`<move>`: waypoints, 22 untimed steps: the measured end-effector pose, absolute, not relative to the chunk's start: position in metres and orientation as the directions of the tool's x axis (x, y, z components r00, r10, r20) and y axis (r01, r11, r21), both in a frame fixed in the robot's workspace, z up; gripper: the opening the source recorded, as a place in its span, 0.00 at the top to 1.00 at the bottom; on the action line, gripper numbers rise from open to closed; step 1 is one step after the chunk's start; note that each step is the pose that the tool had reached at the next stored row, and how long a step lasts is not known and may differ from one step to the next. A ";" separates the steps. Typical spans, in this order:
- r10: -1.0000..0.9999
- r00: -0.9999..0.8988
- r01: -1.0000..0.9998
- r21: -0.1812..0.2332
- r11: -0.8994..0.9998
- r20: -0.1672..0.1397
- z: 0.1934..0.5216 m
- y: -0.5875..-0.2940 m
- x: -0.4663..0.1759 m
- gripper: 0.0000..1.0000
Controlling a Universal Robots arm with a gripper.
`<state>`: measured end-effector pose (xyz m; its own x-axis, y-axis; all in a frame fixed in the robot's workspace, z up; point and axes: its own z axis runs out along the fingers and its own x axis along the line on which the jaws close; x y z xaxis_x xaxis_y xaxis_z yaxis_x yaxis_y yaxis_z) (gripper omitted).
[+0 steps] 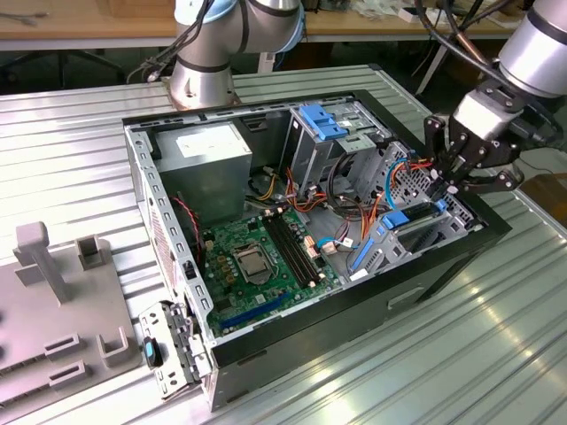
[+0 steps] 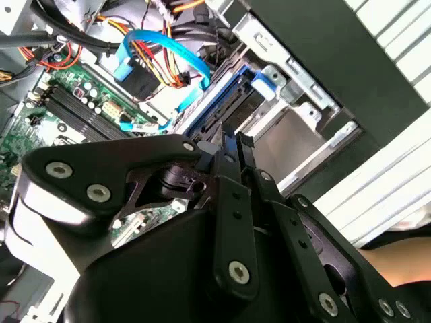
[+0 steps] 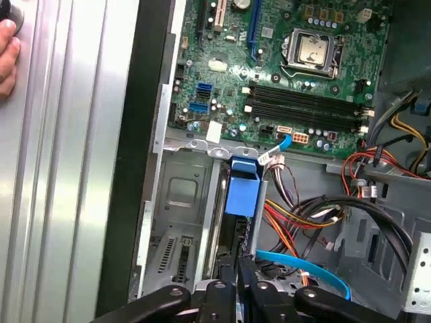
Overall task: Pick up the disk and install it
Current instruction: 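Insert the first disk wire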
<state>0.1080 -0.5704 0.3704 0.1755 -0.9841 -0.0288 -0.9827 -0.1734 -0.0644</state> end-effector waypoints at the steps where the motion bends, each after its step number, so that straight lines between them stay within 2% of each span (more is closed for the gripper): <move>1: -0.977 0.213 -0.975 -0.064 -0.211 -0.029 0.370 -0.570 0.118 0.83; 13: -0.967 0.252 -0.966 -0.064 -0.250 -0.029 0.370 -0.568 0.137 0.83; 22: -0.961 0.275 -0.960 -0.064 -0.273 -0.026 0.370 -0.551 0.139 0.83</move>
<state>0.1395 -0.5507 0.3703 0.2751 -0.9611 -0.0260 -0.9599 -0.2730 -0.0636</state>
